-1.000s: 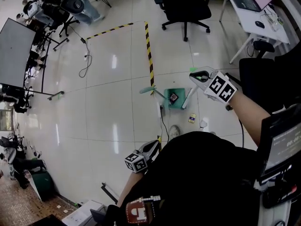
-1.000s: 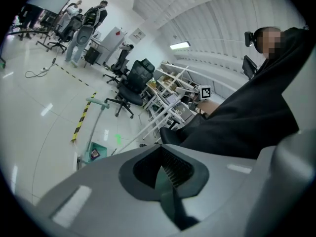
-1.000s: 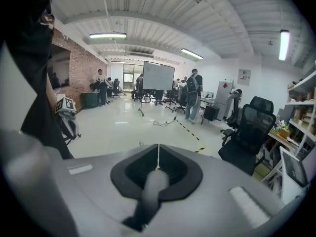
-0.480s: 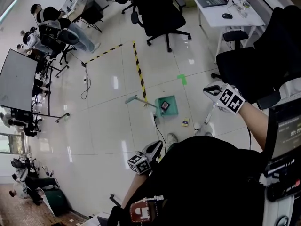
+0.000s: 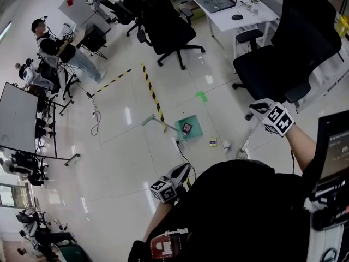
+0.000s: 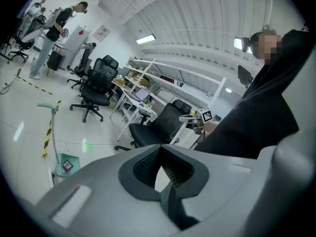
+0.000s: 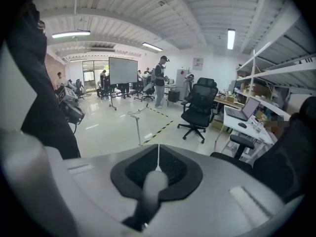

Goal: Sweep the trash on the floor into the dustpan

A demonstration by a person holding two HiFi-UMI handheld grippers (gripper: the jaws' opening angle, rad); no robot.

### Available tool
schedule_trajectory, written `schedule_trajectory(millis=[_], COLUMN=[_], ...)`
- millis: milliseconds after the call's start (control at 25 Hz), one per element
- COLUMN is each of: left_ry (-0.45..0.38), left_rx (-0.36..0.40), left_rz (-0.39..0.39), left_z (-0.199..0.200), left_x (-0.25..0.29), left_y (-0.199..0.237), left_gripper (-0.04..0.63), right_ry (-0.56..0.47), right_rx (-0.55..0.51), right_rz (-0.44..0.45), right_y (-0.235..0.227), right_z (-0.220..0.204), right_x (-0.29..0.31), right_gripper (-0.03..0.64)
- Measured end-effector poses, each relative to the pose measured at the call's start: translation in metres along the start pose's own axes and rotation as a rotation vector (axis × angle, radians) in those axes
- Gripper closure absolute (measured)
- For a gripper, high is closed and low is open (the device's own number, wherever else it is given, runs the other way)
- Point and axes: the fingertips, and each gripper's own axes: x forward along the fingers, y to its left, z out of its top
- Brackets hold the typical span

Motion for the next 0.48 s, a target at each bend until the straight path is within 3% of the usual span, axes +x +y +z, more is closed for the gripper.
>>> schedule_trajectory(millis=[200, 480], left_ry=[0.024, -0.001], left_rx=[0.003, 0.023], left_rz=[-0.047, -0.037], left_z=[-0.023, -0.052], left_x=[-0.043, -0.054], left_y=[-0.013, -0.048], left_gripper=[0.595, 0.595], right_ry=[-0.019, -0.067], right_rx=[0.057, 0.091], right_rz=[-0.070, -0.031], right_y=[0.048, 0.082], right_z=[0.000, -0.017], right_x=[-0.026, -0.074], right_gripper=[0.612, 0.612])
